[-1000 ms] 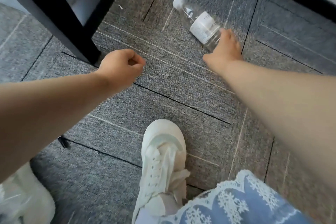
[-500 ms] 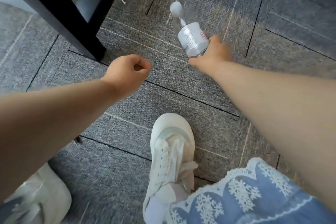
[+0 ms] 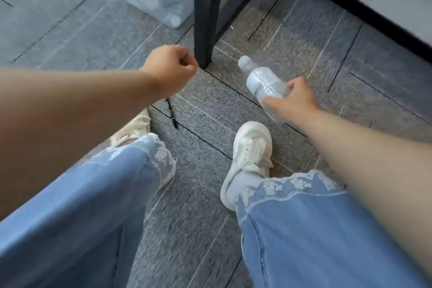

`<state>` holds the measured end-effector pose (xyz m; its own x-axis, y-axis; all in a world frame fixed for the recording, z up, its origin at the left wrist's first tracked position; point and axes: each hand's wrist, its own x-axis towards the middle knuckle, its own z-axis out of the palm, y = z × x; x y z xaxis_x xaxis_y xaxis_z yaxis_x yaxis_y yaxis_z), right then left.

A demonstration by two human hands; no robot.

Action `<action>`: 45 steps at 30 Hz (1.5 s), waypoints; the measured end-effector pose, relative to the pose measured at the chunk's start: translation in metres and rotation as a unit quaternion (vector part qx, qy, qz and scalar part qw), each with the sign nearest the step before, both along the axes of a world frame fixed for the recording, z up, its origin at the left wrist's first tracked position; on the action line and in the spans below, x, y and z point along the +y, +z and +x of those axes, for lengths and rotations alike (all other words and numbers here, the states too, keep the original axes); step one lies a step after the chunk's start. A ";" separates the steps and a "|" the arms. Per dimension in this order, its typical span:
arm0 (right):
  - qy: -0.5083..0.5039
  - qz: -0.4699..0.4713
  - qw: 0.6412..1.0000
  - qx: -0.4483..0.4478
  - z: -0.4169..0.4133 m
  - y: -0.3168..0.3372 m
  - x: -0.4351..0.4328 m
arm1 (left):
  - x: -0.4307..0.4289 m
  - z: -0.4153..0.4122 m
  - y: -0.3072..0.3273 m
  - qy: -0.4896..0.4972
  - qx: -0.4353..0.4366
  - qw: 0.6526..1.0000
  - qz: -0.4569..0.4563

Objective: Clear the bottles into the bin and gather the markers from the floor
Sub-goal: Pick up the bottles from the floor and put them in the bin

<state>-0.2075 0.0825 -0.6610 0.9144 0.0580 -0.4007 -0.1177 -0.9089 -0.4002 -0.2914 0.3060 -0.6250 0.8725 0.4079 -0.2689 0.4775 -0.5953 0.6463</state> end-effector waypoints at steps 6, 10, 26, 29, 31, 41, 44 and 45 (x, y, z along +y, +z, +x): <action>0.103 0.037 0.992 0.054 -0.049 0.075 0.049 | 0.057 -0.051 0.068 0.056 -0.019 0.998 0.005; 0.128 0.079 0.987 0.059 -0.057 0.122 0.106 | 0.110 -0.059 0.118 0.093 -0.033 0.995 0.010; -0.144 0.315 0.910 0.229 -0.010 0.194 0.295 | 0.232 -0.012 0.209 0.147 -0.066 0.987 -0.024; -0.172 0.316 0.915 0.181 0.021 0.199 0.315 | 0.249 0.002 0.209 0.133 -0.043 0.990 -0.025; -0.163 0.329 0.920 0.134 0.049 0.208 0.327 | 0.260 0.015 0.209 0.128 -0.035 0.991 -0.021; -0.090 0.238 0.962 0.095 0.076 0.221 0.339 | 0.276 0.044 0.226 0.114 -0.044 0.991 -0.052; -0.054 0.214 0.966 0.139 0.060 0.216 0.336 | 0.280 0.033 0.229 0.120 -0.039 0.990 -0.057; -0.047 0.216 0.964 0.145 0.056 0.218 0.337 | 0.281 0.029 0.230 0.124 -0.038 0.990 -0.057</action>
<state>-0.1515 0.4192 -0.4425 0.7767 0.1999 -0.5973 -0.3552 -0.6441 -0.6775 -0.2626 0.5867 -0.3955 0.7690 0.5828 -0.2627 0.5469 -0.3870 0.7424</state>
